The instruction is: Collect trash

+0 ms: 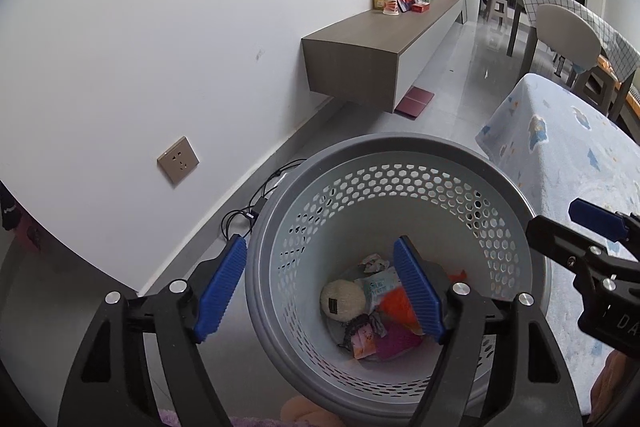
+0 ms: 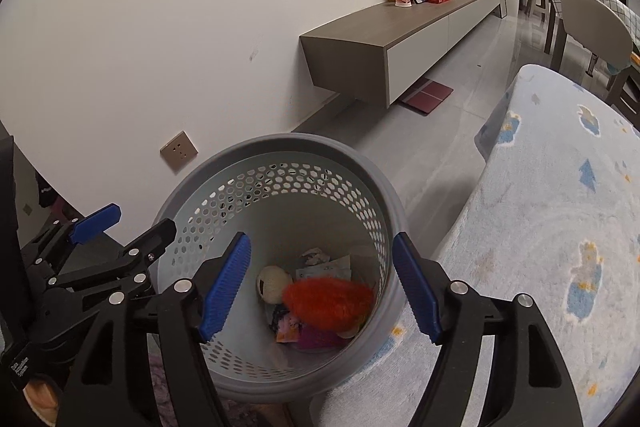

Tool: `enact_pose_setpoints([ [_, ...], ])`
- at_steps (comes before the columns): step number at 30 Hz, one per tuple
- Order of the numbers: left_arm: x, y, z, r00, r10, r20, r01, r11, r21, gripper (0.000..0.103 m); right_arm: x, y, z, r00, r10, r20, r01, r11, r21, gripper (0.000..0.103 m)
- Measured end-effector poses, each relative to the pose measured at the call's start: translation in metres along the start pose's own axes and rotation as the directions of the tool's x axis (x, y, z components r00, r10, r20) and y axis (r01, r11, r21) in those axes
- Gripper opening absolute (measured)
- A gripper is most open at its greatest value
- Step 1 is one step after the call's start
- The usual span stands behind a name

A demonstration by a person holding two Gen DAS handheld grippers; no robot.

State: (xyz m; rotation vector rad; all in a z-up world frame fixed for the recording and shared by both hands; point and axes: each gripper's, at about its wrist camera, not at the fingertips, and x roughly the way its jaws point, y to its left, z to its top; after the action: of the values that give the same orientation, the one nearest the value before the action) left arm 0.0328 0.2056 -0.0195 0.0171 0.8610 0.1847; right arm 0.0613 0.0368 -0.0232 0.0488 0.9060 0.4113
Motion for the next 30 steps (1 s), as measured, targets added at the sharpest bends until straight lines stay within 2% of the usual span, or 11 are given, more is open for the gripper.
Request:
enact_pose_setpoints([
  [6, -0.002, -0.001, -0.001, 1.0, -0.01, 0.006, 0.01, 1.0, -0.003, 0.08, 0.002, -0.001, -0.008, 1.0, -0.001, -0.006, 0.001, 1.0, 0.026, 0.07],
  [14, -0.002, -0.001, -0.001, 1.0, 0.005, 0.004, -0.005, 1.0, -0.007, 0.093, -0.001, -0.004, -0.013, 1.0, -0.027, -0.008, 0.028, 0.998, 0.048, 0.07],
  [30, -0.005, 0.005, 0.001, 0.998, 0.052, 0.019, -0.051, 0.998, -0.025, 0.096, -0.011, -0.004, -0.015, 0.998, -0.055, 0.012, 0.054, 0.997, 0.054, 0.07],
])
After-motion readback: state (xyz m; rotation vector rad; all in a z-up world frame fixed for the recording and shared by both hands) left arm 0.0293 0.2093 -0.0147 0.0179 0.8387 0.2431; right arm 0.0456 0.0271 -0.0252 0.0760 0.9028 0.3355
